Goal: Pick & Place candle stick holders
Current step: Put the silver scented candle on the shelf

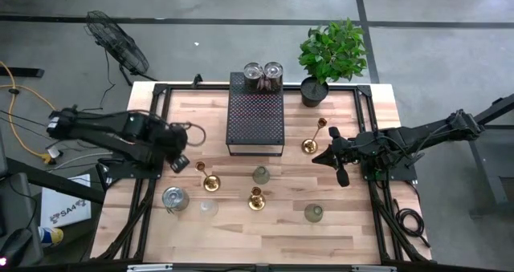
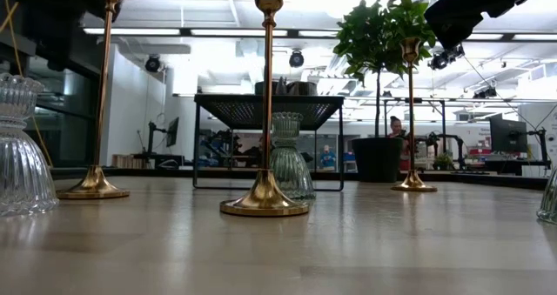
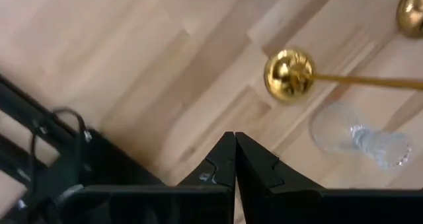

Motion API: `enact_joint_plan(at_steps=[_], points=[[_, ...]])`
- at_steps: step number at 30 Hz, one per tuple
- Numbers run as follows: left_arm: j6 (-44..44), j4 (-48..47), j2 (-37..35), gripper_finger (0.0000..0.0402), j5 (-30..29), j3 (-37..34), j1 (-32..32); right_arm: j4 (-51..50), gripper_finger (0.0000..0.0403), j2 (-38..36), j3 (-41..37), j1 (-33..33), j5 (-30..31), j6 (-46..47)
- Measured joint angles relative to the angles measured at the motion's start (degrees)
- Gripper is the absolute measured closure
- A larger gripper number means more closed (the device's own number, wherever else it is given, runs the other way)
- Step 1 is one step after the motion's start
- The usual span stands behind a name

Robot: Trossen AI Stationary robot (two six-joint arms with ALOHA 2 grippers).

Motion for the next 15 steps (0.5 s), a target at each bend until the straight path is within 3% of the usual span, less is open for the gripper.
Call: enact_joint_plan(at_steps=[9, 15], points=[[-21.4, -0.3, 8.1, 0.0400, 2.1, 0.0, -8.6, 0.0, 0.0398, 0.0, 0.0, 0.0, 0.0, 0.0], [-25.7, 1.1, 11.6, 0.0356, 7.4, 0.0, -12.4, 0.0, 0.0398, 0.0, 0.0, 0.0, 0.0, 0.0]])
